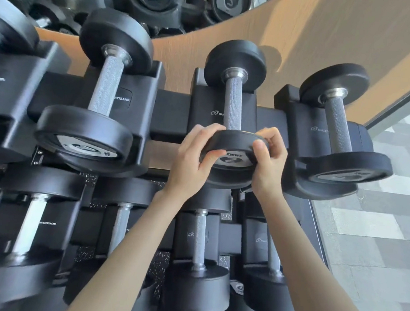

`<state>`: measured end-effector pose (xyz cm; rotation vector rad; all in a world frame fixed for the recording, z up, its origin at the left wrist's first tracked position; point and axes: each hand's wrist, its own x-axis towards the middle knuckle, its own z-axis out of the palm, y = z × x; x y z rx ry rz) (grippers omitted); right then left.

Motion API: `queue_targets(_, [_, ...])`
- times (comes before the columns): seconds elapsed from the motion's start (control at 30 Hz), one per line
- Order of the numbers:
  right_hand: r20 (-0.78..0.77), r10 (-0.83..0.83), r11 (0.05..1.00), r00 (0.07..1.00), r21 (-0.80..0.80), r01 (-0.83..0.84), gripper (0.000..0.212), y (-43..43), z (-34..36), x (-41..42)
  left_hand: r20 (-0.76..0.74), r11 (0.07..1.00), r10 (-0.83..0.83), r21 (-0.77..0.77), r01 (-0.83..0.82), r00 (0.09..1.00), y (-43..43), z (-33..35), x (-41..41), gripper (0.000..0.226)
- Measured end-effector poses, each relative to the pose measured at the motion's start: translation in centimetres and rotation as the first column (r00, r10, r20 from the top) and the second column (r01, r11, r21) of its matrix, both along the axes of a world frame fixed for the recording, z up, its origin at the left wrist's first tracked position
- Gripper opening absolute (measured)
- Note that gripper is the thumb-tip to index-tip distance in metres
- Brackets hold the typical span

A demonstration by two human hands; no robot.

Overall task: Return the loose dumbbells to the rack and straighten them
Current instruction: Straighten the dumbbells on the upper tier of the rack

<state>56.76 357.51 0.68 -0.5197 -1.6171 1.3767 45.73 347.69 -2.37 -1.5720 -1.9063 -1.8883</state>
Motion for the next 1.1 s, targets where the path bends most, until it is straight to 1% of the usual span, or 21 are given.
queue_targets(0.13, [0.017, 0.027, 0.999, 0.999, 0.03, -0.028, 0.014, 0.2, -0.2, -0.4, -0.005, 0.997, 0.078, -0.019, -0.078, 0.997, -0.3, 0.1, 0.5, 0.036])
queue_targets(0.27, [0.084, 0.086, 0.996, 0.993, 0.025, -0.088, 0.01, 0.4, 0.2, 0.3, 0.033, 0.991, 0.113, -0.079, -0.11, 0.993, -0.5, 0.5, 0.9, 0.036])
queue_targets(0.37, [0.181, 0.091, 0.994, 0.979, 0.051, -0.101, 0.015, -0.5, 0.9, 1.1, 0.068, 0.973, 0.105, -0.215, -0.088, 0.992, -1.4, 1.5, 1.2, 0.037])
queue_targets(0.43, [0.273, 0.063, 0.994, 0.96, 0.074, -0.086, 0.017, -1.3, 1.6, 1.9, 0.07, 0.936, 0.101, -0.344, -0.071, 0.992, -2.3, 2.6, 1.5, 0.038])
queue_targets(0.5, [0.409, -0.007, 0.987, 0.912, 0.147, -0.058, 0.026, -2.0, 2.2, 2.8, 0.007, 0.872, 0.133, -0.476, -0.114, 0.991, -3.9, 3.6, 1.9, 0.042])
queue_targets(0.53, [0.478, -0.047, 0.979, 0.877, 0.195, -0.054, 0.035, -2.4, 2.7, 3.3, -0.057, 0.834, 0.154, -0.528, -0.161, 0.986, -5.1, 4.0, 2.1, 0.045])
queue_targets(0.6, [0.577, -0.104, 0.955, 0.81, 0.285, -0.081, 0.049, -3.3, 3.6, 4.6, -0.216, 0.773, 0.17, -0.575, -0.266, 0.961, -8.1, 4.6, 2.9, 0.046])
queue_targets(0.63, [0.604, -0.134, 0.932, 0.785, 0.346, -0.107, 0.053, -3.9, 4.1, 5.3, -0.284, 0.75, 0.165, -0.586, -0.307, 0.945, -9.9, 4.9, 3.4, 0.046])
queue_targets(0.67, [0.615, -0.18, 0.894, 0.768, 0.428, -0.132, 0.054, -4.7, 4.5, 6.0, -0.341, 0.724, 0.164, -0.595, -0.348, 0.926, -11.6, 5.2, 3.9, 0.047])
queue_targets(0.73, [0.59, -0.295, 0.772, 0.751, 0.611, -0.176, 0.055, -6.6, 5.2, 7.3, -0.443, 0.669, 0.19, -0.595, -0.446, 0.876, -15.1, 5.8, 5.0, 0.049])
queue_targets(0.8, [0.547, -0.368, 0.654, 0.752, 0.727, -0.208, 0.056, -8.8, 5.9, 8.4, -0.529, 0.635, 0.229, -0.556, -0.537, 0.817, -18.0, 6.7, 5.9, 0.05])
queue_targets(0.87, [0.516, -0.38, 0.589, 0.767, 0.775, -0.23, 0.056, -11.0, 6.3, 9.2, -0.59, 0.609, 0.27, -0.508, -0.609, 0.761, -20.5, 7.4, 6.7, 0.048])
queue_targets(0.93, [0.518, -0.37, 0.557, 0.771, 0.788, -0.262, 0.057, -13.0, 6.2, 9.7, -0.633, 0.572, 0.289, -0.487, -0.66, 0.718, -22.6, 7.7, 7.2, 0.049])
queue_targets(1.0, [0.56, -0.351, 0.551, 0.751, 0.772, -0.318, 0.06, -14.9, 5.7, 9.9, -0.648, 0.545, 0.283, -0.498, -0.675, 0.707, -24.3, 7.7, 7.7, 0.051])
queue_targets(1.1, [0.635, -0.326, 0.545, 0.701, 0.732, -0.41, 0.062, -16.9, 4.3, 9.5, -0.643, 0.515, 0.275, -0.529, -0.674, 0.715, -26.3, 6.7, 8.0, 0.051])
